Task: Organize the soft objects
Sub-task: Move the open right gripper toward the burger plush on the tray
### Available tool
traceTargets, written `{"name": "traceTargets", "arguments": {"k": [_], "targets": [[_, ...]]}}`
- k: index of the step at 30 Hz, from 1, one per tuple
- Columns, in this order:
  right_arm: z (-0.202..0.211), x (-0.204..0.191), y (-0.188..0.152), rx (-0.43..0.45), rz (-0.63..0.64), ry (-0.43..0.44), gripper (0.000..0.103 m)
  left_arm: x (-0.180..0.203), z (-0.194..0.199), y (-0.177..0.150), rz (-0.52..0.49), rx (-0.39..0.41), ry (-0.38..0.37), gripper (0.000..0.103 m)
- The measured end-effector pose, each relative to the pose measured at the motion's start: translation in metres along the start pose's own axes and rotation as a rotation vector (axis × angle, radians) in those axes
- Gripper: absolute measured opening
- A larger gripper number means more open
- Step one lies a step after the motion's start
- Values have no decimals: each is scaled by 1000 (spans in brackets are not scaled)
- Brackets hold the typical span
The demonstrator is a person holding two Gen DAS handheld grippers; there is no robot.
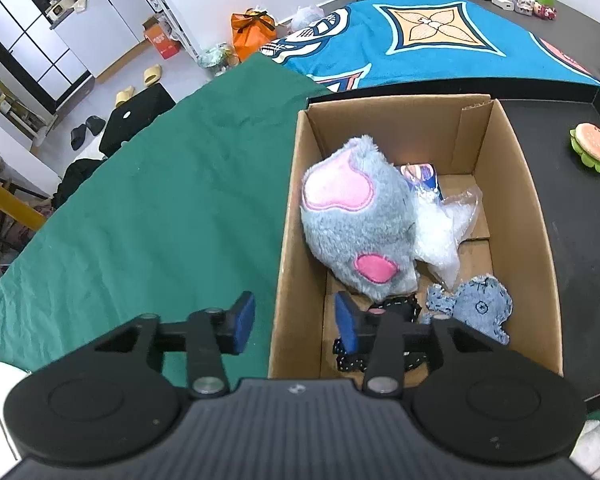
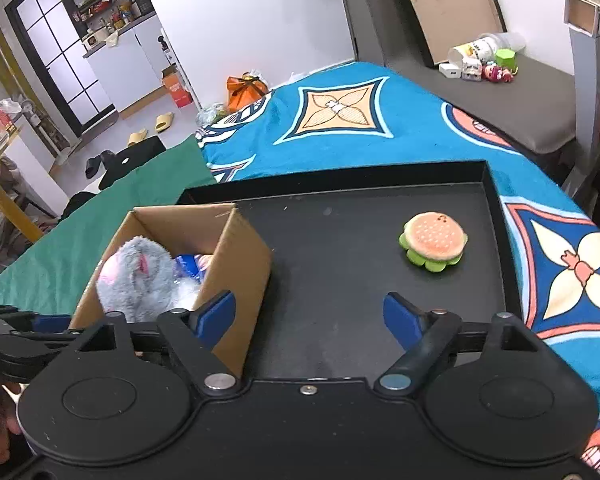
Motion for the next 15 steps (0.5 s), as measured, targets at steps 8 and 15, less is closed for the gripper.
{"name": "traceTargets", "arguments": {"k": [8, 15], "targets": [[-12, 14, -6, -3, -2, -10, 84, 4, -2, 3, -1, 2, 13, 48], [-26, 35, -4, 8, -14, -49, 84, 9, -10, 4, -18, -18, 33, 48]]}}
Point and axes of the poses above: each gripper's, at about its wrist camera, not at the fingertips, and z roughly against the way its jaws point, x to its right, y to its top, the point moved 3 cm from there along -z, roughly the way its jaws point, and after that the axes turned 10 degrees about z, right-handed, at the moved point
